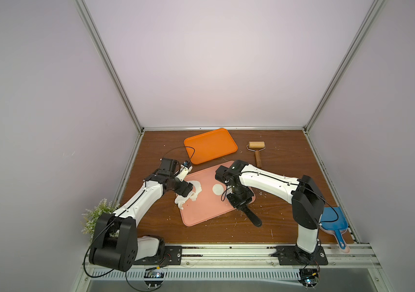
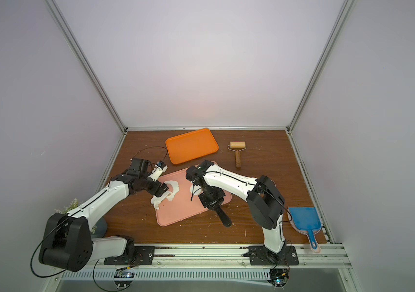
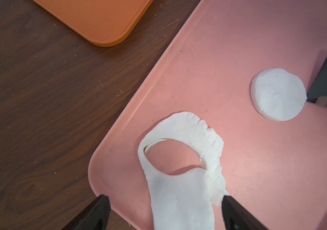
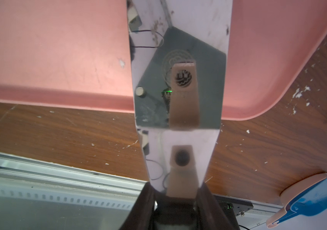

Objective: Roll out the dumpling wrappers from the dough
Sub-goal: Scoop the dumpling wrapper from the work surface.

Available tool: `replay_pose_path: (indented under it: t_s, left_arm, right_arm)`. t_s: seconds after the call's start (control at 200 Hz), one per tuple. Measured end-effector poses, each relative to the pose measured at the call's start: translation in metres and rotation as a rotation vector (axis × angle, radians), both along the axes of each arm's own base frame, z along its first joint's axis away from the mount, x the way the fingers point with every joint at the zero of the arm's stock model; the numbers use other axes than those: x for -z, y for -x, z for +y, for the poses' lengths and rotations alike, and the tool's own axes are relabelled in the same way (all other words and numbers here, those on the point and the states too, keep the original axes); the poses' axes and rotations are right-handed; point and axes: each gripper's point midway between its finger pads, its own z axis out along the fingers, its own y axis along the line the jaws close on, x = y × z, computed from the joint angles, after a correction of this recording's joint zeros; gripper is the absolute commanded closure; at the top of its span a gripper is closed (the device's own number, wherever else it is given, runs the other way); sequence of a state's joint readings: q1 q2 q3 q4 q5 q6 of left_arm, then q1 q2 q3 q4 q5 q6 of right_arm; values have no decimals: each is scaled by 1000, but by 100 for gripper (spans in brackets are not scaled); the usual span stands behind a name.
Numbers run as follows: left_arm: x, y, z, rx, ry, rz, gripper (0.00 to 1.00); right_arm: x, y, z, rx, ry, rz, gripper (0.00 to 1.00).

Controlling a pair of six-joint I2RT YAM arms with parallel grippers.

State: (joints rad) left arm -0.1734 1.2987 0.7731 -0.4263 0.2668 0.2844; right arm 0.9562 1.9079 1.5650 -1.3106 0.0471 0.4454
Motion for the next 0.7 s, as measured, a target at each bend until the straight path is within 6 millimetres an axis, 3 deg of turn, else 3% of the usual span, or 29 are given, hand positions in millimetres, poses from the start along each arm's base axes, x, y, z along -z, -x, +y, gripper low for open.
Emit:
replay_pose_path:
  t_s: [0.701]
  left_arm:
    - [-2, 0, 0, 0, 2, -8, 8]
  right_arm:
    - [-3, -4, 13, 11, -22, 24, 100]
